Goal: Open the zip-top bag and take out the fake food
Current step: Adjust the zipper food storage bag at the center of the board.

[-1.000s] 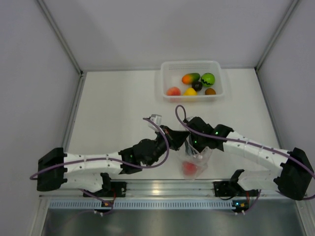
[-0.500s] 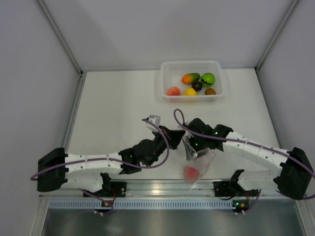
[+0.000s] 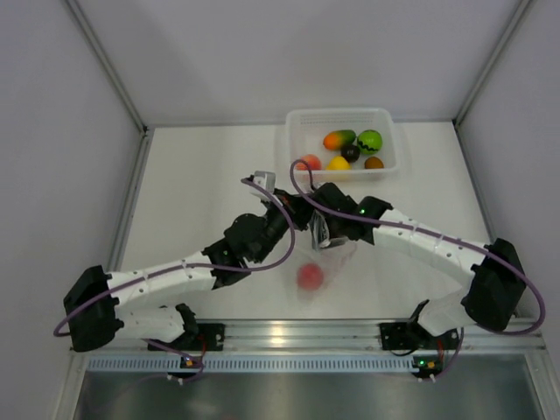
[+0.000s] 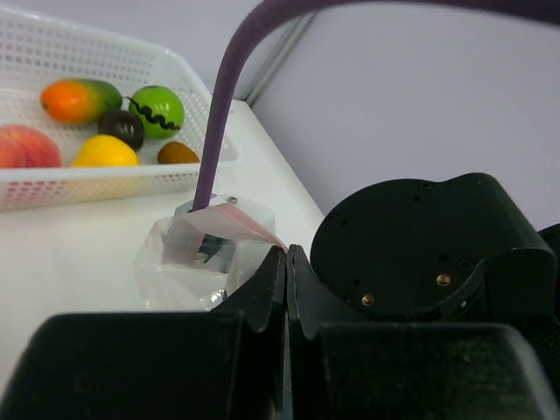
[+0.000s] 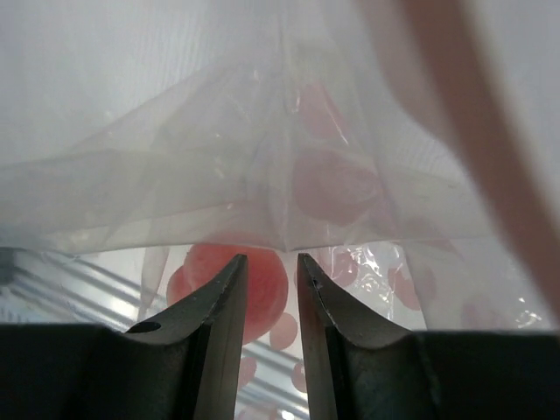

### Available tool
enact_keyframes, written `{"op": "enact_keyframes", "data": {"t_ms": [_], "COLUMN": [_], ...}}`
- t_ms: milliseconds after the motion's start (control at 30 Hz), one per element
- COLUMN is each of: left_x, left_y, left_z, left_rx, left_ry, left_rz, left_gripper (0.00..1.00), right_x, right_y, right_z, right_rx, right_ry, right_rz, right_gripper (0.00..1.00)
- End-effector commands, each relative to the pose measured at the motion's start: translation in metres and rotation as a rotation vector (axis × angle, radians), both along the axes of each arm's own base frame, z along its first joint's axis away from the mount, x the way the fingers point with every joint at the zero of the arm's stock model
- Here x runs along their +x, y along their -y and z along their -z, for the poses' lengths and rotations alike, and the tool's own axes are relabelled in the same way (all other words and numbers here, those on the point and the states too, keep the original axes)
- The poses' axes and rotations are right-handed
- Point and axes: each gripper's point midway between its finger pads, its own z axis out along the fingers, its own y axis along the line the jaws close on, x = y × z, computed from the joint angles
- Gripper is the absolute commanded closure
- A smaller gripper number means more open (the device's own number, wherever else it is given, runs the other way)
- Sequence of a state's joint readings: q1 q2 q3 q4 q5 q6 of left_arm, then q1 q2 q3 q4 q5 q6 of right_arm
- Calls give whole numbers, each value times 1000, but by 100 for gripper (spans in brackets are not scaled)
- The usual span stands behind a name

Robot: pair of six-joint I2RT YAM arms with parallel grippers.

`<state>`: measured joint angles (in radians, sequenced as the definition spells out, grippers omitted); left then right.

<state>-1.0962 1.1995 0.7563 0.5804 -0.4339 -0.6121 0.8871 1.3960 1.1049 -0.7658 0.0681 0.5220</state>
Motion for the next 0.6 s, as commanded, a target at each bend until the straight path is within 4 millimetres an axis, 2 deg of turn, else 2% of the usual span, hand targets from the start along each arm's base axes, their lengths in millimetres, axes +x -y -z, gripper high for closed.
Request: {"op": "enact_keyframes", "data": {"t_ms": [0,67,100,200,267,367,500,567], "left_x": [-16,-16,-8,-15,-11,-13,-13,-10], "left_y": [6,7,2,-1,-8,-15,-15,-13], "left_z": [-78,-81,-79,-68,-64,-54,-41,-28], "left_rx": [-71,-31,-18,26,67,87,72,61], "left_ry": [225,285,295,340,377,381,369,332], "left_rz": [119,164,163,254,248,238,239,239], "left_gripper": [100,100,100,100,100,100,100,100], "right_x": [54,80,97,126,139,150,146,146], "right_y": [-25,-24,-23,-14,-8,-5,-12,-15], "right_z": [-28,-47,-61,-81,-89,-90,-64,-62], "right_rx": [81,116,149,206,229,262,256,285], "right_ry": [138,209,248,294,327,326,267,270], "right_rz": [133,229,274,375,439,476,464,479], "right_gripper": [70,70,72,73,72,72,73,73]}}
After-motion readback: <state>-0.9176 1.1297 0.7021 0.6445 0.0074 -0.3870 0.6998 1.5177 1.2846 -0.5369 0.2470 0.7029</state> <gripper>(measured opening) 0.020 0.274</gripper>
